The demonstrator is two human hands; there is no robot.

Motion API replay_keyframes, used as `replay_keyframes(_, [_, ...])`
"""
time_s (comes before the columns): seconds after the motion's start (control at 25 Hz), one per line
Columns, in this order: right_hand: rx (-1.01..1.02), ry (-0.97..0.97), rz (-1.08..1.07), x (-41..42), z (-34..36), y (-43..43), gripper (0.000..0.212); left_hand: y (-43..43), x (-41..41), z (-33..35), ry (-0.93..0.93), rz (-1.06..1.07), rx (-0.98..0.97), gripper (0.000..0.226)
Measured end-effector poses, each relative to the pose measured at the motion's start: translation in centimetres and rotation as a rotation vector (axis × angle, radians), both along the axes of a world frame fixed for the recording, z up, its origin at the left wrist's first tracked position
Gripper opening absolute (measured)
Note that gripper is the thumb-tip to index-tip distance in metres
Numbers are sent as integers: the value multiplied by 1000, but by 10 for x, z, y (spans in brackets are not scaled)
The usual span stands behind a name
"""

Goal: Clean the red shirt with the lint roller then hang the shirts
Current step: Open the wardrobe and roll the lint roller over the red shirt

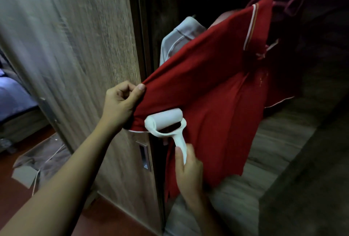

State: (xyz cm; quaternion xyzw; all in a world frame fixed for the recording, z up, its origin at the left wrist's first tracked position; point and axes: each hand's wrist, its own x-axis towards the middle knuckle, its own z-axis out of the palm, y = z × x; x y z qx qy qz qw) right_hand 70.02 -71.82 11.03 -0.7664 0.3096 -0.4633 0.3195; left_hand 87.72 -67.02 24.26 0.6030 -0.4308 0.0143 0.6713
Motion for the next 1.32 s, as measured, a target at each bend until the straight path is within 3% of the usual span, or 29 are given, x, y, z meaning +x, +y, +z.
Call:
replay_keyframes(0.32, [-151,-353,-303,-13,131,-77,29,1,3,-1,-19,8,9,31])
replay_keyframes(0.44, [-115,-254,-284,-4,88,-69,26,1,3,-1,-14,-1,-1,29])
replay_keyframes(0.64, [133,100,-186,-3,-42,-51,29,2,3,1,-27,2,26,29])
replay_keyframes(0.88, [-28,-263,-416,-14,27,-106,31,1,1,0,-36,25,15,29])
replay_keyframes(0.96, [-13,-290,-411,-5,23,-114,28,1,0,-2,-52,39,8,29])
replay_keyframes(1.04, [25,-209,-391,5,-14,-110,31,1,0,-3,-59,44,-9,28])
replay_keyframes(1.2, [196,153,-309,21,-118,-98,41,-1,4,-3,-103,74,13,30])
replay_keyframes(1.32, [346,494,-225,23,-168,-101,86,0,6,-3,-116,64,17,30])
